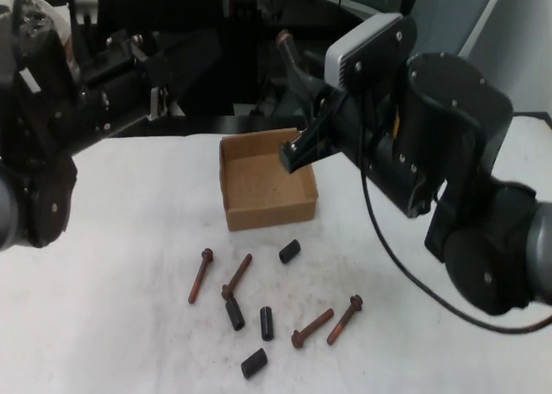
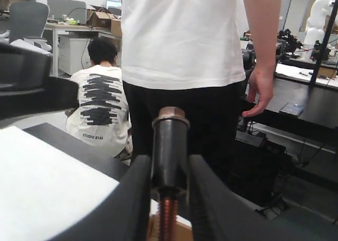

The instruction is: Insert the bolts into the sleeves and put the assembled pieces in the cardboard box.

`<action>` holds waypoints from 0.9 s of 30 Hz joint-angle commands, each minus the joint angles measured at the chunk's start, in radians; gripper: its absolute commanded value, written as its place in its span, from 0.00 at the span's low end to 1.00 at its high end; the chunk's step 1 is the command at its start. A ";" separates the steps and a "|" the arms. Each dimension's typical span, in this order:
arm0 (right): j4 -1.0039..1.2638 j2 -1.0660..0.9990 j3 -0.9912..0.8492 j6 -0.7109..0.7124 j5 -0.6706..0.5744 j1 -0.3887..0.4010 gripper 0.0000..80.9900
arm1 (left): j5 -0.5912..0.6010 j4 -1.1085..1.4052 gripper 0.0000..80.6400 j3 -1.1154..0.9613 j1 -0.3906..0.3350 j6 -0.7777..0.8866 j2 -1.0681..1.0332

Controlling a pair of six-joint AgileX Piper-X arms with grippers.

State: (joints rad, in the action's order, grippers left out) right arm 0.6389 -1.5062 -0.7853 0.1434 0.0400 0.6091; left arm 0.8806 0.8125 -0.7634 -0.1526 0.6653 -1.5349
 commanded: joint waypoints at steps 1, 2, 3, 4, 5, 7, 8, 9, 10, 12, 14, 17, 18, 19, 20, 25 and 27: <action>-0.014 0.010 -0.024 0.015 -0.040 -0.024 0.01 | 0.042 -0.036 0.62 -0.003 0.002 -0.026 0.004; -0.016 0.008 -0.027 0.015 -0.057 -0.031 0.01 | 0.049 -0.058 0.62 -0.003 0.002 -0.035 0.004; -0.025 0.004 -0.029 0.015 -0.073 -0.039 0.01 | 0.050 -0.075 0.62 -0.003 0.002 -0.046 0.004; -0.032 0.000 -0.031 0.015 -0.081 -0.043 0.01 | 0.049 -0.094 0.62 -0.003 0.002 -0.057 0.004; -0.056 -0.006 -0.036 0.015 -0.084 -0.047 0.01 | 0.057 -0.107 0.62 -0.003 0.002 -0.067 0.004; -0.104 -0.023 -0.050 0.015 -0.110 -0.054 0.01 | 0.066 -0.127 0.62 -0.003 0.002 -0.090 0.004; -0.121 -0.032 -0.059 0.017 -0.125 -0.055 0.01 | 0.073 -0.129 0.62 -0.003 0.002 -0.090 0.004; -0.133 -0.046 -0.067 0.025 -0.130 -0.054 0.01 | 0.079 -0.129 0.62 0.000 0.002 -0.090 0.004; -0.141 -0.058 -0.076 0.038 -0.136 -0.054 0.01 | 0.080 -0.129 0.62 0.005 0.002 -0.090 0.004; -0.149 -0.088 -0.095 0.035 -0.161 -0.054 0.01 | 0.080 -0.129 0.62 0.017 0.002 -0.090 0.004; -0.184 -0.122 -0.119 0.036 -0.170 -0.054 0.01 | 0.083 -0.129 0.62 0.038 0.002 -0.090 0.004; -0.268 -0.170 -0.171 0.044 -0.174 -0.054 0.01 | 0.083 -0.129 0.62 0.073 0.002 -0.090 0.004; -0.282 -0.187 -0.183 0.056 -0.173 -0.054 0.01 | 0.083 -0.129 0.62 0.082 0.002 -0.090 0.004; -0.297 -0.204 -0.199 0.065 -0.173 -0.054 0.01 | 0.086 -0.129 0.62 0.091 0.002 -0.090 0.004; -0.310 -0.221 -0.214 0.070 -0.173 -0.056 0.01 | 0.086 -0.129 0.62 0.103 0.002 -0.090 0.004; -0.392 -0.291 -0.289 0.067 -0.174 -0.086 0.01 | 0.108 -0.129 0.62 0.118 0.002 -0.090 0.004; -0.430 -0.316 -0.318 0.067 -0.177 -0.103 0.01 | 0.108 -0.127 0.62 0.118 0.002 -0.090 0.006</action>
State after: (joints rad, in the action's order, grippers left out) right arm 0.2136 -1.8213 -1.0814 0.2015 -0.1301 0.5185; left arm 0.9703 0.6778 -0.6437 -0.1523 0.5796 -1.5349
